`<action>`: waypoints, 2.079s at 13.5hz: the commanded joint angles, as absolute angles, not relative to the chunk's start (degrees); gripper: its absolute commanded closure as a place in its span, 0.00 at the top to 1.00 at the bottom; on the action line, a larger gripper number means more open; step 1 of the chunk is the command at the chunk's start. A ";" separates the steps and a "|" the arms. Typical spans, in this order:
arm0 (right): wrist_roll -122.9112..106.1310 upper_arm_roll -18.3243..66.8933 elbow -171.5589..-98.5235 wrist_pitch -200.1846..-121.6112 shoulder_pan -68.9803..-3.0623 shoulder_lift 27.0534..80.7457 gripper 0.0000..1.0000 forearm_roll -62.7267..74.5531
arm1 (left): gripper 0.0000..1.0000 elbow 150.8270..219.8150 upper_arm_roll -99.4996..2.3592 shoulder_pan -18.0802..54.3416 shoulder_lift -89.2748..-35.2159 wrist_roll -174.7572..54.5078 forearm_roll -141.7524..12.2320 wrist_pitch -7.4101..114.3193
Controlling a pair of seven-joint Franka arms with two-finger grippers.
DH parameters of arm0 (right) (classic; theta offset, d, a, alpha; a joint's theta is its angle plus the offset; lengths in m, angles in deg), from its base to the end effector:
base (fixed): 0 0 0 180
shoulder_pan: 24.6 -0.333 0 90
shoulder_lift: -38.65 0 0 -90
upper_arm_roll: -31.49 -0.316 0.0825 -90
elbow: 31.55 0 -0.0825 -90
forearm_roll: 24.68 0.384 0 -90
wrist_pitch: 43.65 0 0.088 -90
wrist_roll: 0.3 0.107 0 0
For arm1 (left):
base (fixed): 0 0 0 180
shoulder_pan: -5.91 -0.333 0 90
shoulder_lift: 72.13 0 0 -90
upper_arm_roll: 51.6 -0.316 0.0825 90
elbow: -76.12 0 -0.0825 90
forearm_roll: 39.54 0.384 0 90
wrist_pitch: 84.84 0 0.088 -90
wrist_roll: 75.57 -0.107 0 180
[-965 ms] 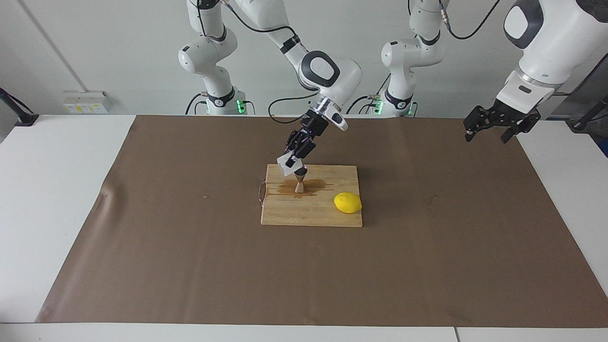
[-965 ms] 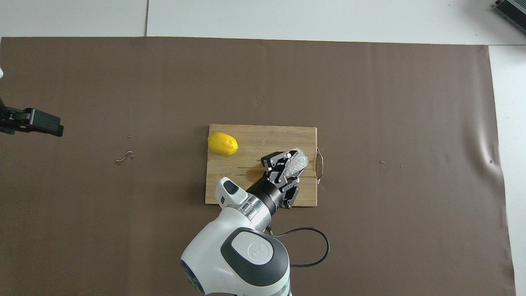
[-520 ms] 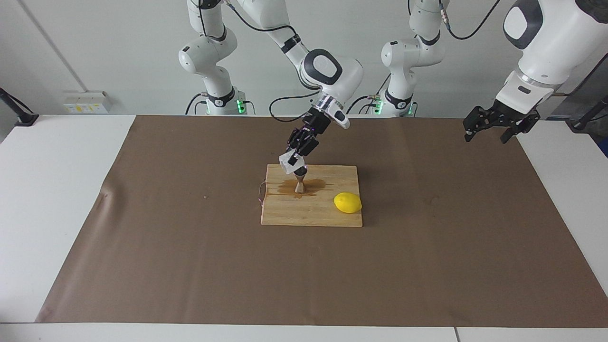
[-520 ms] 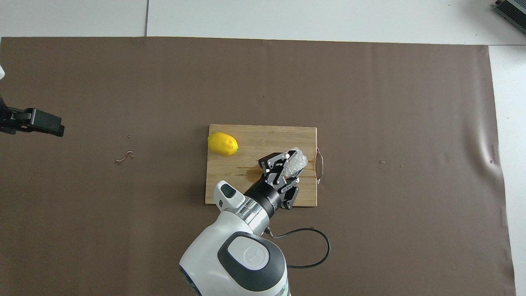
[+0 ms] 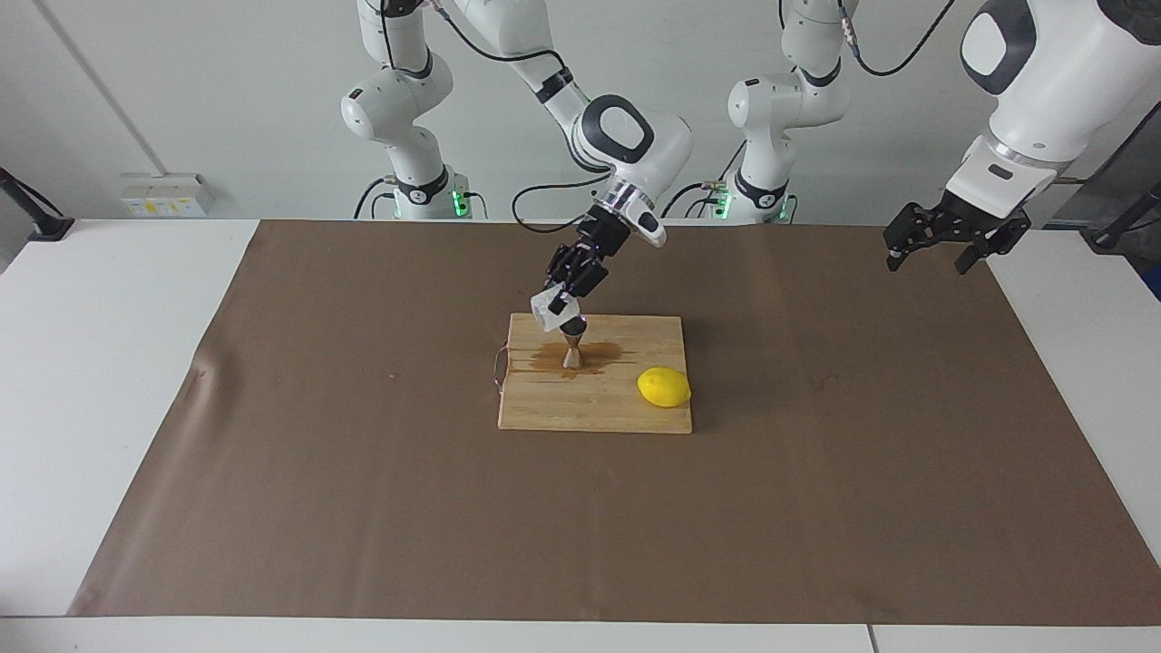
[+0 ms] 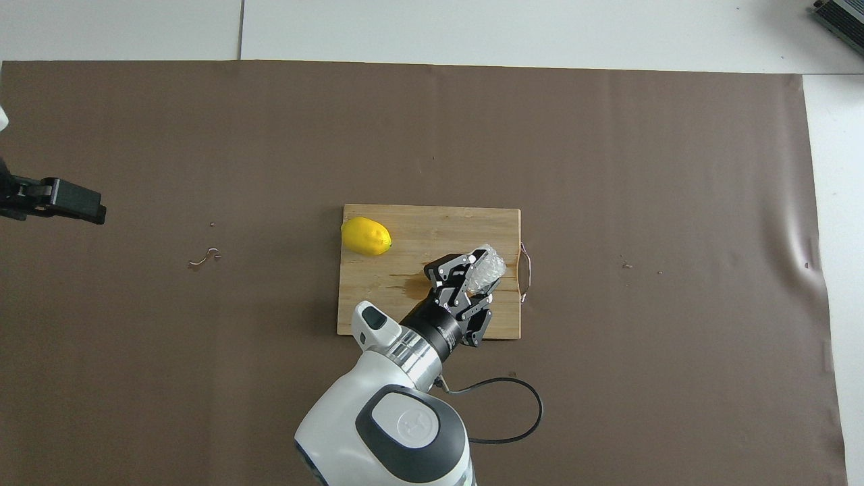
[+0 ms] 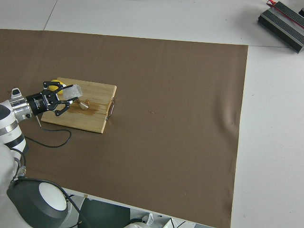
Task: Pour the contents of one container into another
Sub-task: 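Hold the white cup tipped over the metal cup with the right gripper, then turn the white cup upright and carry it beside the board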
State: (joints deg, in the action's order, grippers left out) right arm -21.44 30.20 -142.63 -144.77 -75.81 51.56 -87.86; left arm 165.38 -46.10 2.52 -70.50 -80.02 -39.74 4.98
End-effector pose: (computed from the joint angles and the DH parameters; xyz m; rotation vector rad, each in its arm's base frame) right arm 0.4171 0.4135 0.3832 1.3221 1.5948 -0.0772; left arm 0.5623 -0.0203 0.6145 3.1297 -0.1793 -0.0289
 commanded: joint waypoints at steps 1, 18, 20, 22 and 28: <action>-19.90 29.64 -142.91 -144.02 -75.40 51.04 0.00 -88.93 | 1.00 165.42 -46.15 2.75 -70.55 -80.23 -39.01 4.63; -24.98 29.55 -142.29 -150.79 -67.06 43.66 0.00 -66.36 | 1.00 165.16 -46.15 2.66 -70.46 -80.31 -39.10 4.46; -27.80 29.55 -142.65 -150.88 -64.86 42.78 0.00 -63.45 | 1.00 165.16 -46.15 2.84 -70.46 -80.23 -39.10 4.46; -30.00 29.64 -142.82 -152.54 -61.62 42.78 0.00 -56.98 | 1.00 165.16 -46.15 2.75 -70.46 -80.31 -39.10 4.46; -41.93 29.64 -143.52 -159.04 -52.30 43.65 0.00 -45.97 | 1.00 165.16 -46.15 2.84 -70.46 -80.31 -39.10 4.46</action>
